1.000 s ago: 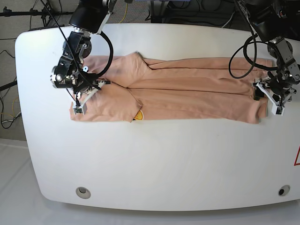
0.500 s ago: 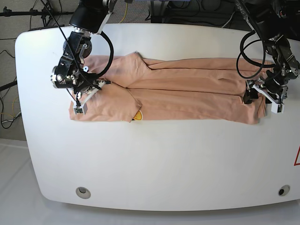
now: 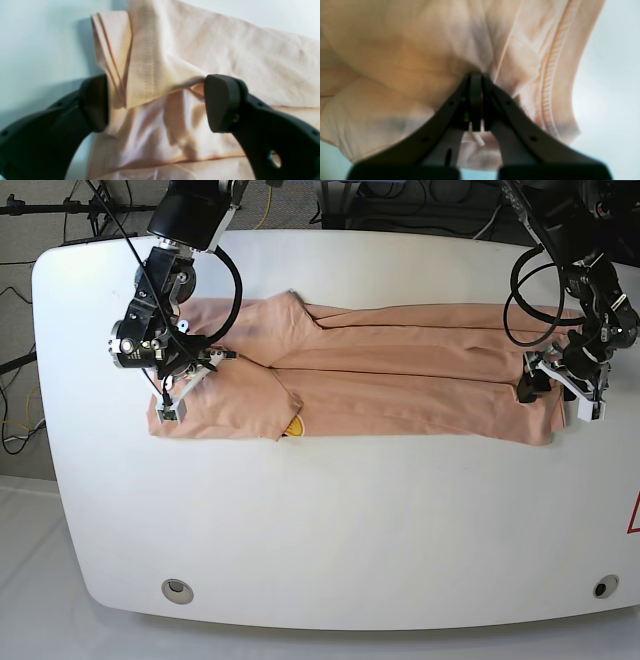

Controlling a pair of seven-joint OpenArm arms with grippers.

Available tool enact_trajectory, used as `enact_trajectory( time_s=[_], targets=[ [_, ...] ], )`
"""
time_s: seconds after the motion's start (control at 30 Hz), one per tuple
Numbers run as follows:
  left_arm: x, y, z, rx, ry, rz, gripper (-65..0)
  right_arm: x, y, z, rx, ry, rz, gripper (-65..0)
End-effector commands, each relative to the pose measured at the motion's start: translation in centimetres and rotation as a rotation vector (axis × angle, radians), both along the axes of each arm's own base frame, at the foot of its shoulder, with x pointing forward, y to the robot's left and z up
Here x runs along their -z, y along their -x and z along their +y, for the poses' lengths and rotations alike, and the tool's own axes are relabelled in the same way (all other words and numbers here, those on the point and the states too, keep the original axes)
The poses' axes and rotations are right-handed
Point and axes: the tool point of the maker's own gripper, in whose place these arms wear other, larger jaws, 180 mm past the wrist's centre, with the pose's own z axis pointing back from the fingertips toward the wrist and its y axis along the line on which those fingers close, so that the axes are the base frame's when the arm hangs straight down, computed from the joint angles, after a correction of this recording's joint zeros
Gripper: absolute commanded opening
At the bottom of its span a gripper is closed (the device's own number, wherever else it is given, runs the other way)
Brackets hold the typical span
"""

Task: Fold the T-shirt properly
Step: 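Lower the left gripper and pinch the shirt's end edge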

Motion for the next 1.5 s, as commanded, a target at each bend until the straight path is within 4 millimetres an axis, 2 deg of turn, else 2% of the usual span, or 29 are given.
enact_trajectory(
  time_s=[0.0, 0.2, 0.27, 0.53, 0.67, 1.0, 1.47],
  targets=[
    [-0.9, -0.7, 0.2, 0.013, -0.013, -0.017, -16.4, -1.0, -0.9, -0.2, 0.001, 0.006, -0.035, -64.6],
    [-1.3, -1.1, -0.2, 0.016, 0.004, -0.044, -23.8, -1.0, -0.8, -0.2, -0.001, 0.005, -0.033, -64.7],
    [-1.3, -1.2, -0.3, 0.010, 0.021, -0.055, -31.2, -0.8, -0.6, -0.3, 0.002, 0.010, -0.025, -64.5],
    [-2.0, -1.8, -0.3, 0.002, 0.033, -0.092, -47.5, -0.8, -0.5, -0.3, 0.001, 0.012, -0.022, -64.5],
    [-1.6, -1.4, 0.0, 0.008, 0.005, -0.062, -54.6, -0.6, -0.3, -0.2, -0.001, 0.009, -0.013, -64.3],
    [-2.2, -1.6, 0.3, 0.006, -0.007, -0.077, -60.3, -0.7, -0.5, -0.2, -0.003, 0.014, -0.016, -64.2],
    [-3.1, -2.0, 1.0, -0.005, -0.016, -0.120, -62.7, -0.7, -0.6, -0.2, -0.003, 0.013, -0.016, -64.2]
  ],
)
